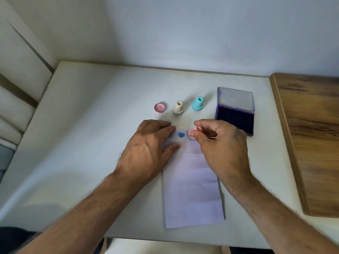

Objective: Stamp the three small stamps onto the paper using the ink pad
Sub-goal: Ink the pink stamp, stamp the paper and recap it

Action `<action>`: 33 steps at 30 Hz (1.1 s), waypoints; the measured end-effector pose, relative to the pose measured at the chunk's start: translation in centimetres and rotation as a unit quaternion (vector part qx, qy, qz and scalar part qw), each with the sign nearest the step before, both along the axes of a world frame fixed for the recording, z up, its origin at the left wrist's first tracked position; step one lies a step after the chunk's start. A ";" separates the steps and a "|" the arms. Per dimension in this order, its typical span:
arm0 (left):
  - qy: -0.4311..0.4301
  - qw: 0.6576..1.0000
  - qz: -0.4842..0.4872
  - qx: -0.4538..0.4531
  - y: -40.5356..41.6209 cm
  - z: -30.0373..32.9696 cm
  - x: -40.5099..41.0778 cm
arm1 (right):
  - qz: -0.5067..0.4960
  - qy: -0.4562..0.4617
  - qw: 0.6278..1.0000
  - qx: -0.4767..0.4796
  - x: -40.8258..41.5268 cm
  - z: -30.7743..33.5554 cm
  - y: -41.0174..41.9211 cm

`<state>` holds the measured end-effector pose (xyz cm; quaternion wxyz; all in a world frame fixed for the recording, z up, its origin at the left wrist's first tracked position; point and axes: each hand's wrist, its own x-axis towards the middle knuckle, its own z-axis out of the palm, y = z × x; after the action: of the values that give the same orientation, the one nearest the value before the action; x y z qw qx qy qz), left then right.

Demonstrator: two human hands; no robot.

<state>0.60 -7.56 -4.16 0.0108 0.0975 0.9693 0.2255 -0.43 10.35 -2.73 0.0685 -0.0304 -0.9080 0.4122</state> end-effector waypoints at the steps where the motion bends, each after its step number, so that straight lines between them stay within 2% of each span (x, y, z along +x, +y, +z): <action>1: -0.001 1.000 -0.001 -0.001 0.0 0.0 0.0 | 0.010 0.011 1.000 0.014 0.1 0.0 -0.1; 11: -0.001 1.000 -0.001 0.002 0.0 -0.4 0.1 | 0.087 0.028 0.989 0.118 -0.3 0.5 -0.2; 33: 0.008 1.000 0.000 0.018 0.0 -0.7 0.2 | 0.110 0.003 0.987 0.120 -0.7 0.9 -0.3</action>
<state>0.79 -7.51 -4.84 0.0008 0.0995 0.9651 0.2423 -1.16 10.05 -1.78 0.0285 0.0789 -0.9487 0.3050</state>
